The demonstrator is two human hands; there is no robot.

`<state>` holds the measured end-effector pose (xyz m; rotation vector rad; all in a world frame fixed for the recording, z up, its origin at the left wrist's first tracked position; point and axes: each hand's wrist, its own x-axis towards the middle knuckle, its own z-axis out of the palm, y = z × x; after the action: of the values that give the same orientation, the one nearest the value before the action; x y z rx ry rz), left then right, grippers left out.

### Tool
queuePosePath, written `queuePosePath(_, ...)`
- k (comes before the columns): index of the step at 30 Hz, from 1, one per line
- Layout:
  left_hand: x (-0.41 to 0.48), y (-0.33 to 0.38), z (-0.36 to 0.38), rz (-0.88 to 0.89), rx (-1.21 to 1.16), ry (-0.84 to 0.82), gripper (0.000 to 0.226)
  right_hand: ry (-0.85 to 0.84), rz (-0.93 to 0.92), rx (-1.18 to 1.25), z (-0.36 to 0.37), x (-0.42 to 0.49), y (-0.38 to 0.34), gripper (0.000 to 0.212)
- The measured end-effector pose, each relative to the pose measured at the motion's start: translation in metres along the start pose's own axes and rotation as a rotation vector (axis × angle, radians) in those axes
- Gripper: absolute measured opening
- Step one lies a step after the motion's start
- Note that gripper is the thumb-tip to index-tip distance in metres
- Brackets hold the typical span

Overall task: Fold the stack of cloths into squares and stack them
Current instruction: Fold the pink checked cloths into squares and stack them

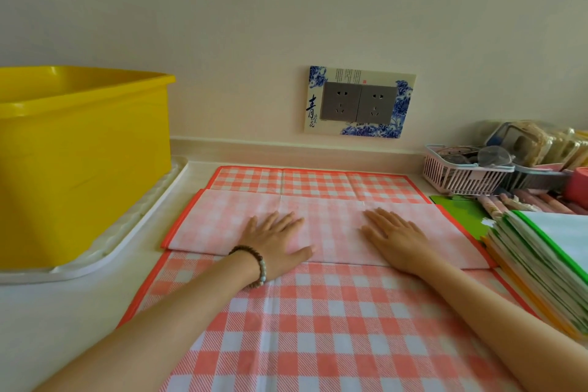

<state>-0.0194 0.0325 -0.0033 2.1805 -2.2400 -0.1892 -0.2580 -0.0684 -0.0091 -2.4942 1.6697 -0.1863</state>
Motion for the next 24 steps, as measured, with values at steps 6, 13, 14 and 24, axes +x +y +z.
queuePosePath(6, 0.000, 0.000, -0.001, -0.002, 0.007, 0.001, 0.072, -0.012, 0.171, -0.062, -0.018, -0.019, 0.063, 0.059)
queuePosePath(13, -0.001, 0.000, 0.000, -0.001, -0.006, 0.019, 0.071, 0.029, 0.158, -0.013, -0.025, -0.021, 0.049, 0.057)
queuePosePath(14, 0.000, 0.000, 0.000, -0.001, -0.006, 0.020, 0.071, 0.057, 0.121, 0.007, -0.024, -0.022, 0.039, 0.056)
queuePosePath(24, 0.002, -0.001, 0.003, -0.008, -0.016, 0.028, 0.072, -0.006, -0.210, 0.060, 0.010, -0.019, -0.063, 0.058)
